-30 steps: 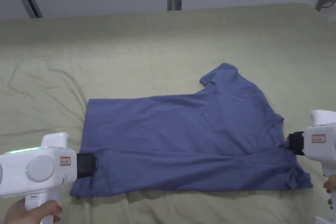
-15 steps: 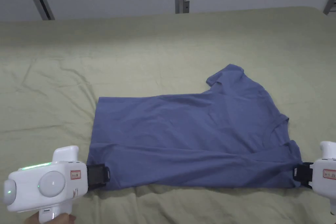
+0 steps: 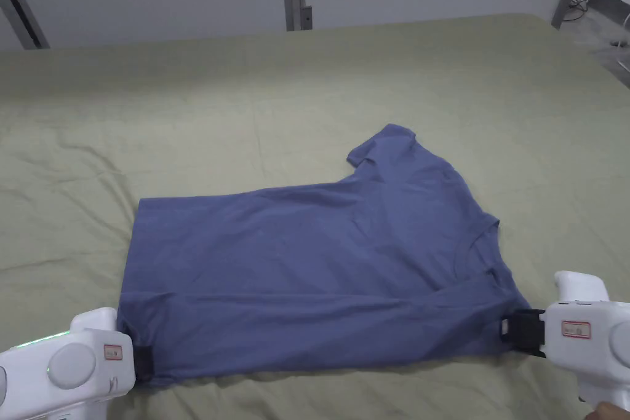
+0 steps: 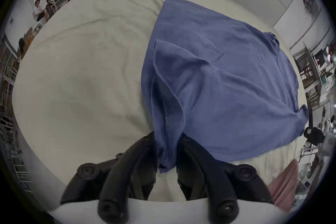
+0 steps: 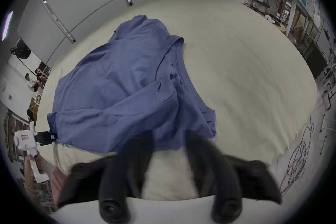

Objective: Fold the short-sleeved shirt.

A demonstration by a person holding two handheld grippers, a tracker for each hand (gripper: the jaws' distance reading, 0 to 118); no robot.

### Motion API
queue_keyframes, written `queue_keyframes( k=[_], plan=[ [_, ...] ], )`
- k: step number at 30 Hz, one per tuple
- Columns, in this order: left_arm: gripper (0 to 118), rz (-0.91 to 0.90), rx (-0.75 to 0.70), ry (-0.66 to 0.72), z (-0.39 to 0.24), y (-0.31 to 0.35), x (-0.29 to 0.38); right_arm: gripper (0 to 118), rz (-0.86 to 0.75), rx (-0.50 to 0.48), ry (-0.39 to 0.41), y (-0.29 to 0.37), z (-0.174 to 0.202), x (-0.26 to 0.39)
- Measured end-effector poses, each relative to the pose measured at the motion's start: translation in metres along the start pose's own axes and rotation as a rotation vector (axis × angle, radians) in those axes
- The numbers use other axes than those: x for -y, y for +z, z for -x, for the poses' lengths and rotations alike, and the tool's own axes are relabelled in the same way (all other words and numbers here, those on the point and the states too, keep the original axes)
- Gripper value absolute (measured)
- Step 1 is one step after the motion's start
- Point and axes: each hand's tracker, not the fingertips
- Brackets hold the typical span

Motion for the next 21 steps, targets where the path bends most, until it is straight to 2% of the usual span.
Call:
queue_keyframes(
  k=[1, 2, 3, 5, 6, 7, 8, 10, 11, 12, 13, 15, 21],
  plan=[
    [17, 0.000, -0.004, -0.013, 0.002, 0.005, -0.002, 75, 0.011, 0.005, -0.002, -0.008, -0.001, -0.003],
    [17, 0.000, -0.007, -0.023, 0.001, 0.007, -0.002, 94, 0.023, 0.009, -0.004, -0.016, -0.002, -0.005],
    [17, -0.001, -0.017, -0.047, -0.001, 0.008, -0.003, 102, 0.042, 0.031, -0.016, -0.025, -0.004, -0.007],
    [17, -0.001, -0.020, -0.060, -0.003, 0.011, -0.006, 100, 0.056, 0.029, -0.037, -0.043, -0.010, -0.009],
    [17, 0.000, -0.022, -0.069, -0.003, 0.011, -0.008, 98, 0.118, 0.040, -0.066, -0.053, -0.014, -0.009],
    [17, 0.001, -0.019, -0.061, -0.001, 0.011, -0.009, 97, 0.118, 0.040, -0.053, -0.058, -0.013, -0.008],
    [17, 0.004, -0.014, -0.052, -0.001, 0.011, -0.010, 90, 0.073, 0.074, 0.003, -0.051, -0.007, -0.007],
    [17, 0.002, -0.013, -0.052, 0.000, 0.013, -0.008, 14, 0.073, 0.114, 0.108, -0.043, 0.004, -0.006],
    [16, -0.011, -0.028, -0.062, 0.000, 0.014, -0.009, 7, 0.069, 0.072, 0.124, -0.043, 0.004, -0.004],
    [16, -0.011, -0.028, -0.067, 0.000, 0.016, -0.010, 7, 0.102, -0.020, 0.061, -0.041, 0.006, -0.006],
    [16, -0.013, -0.039, -0.077, -0.004, 0.025, -0.007, 7, 0.104, 0.055, 0.041, -0.044, 0.006, -0.007],
    [16, -0.016, -0.045, -0.096, -0.004, 0.031, -0.007, 7, 0.091, 0.039, 0.015, -0.040, 0.005, -0.008],
    [16, -0.035, -0.082, -0.133, 0.001, 0.064, 0.003, 7, 0.052, -0.007, 0.040, 0.002, -0.009, -0.006]
  ],
)
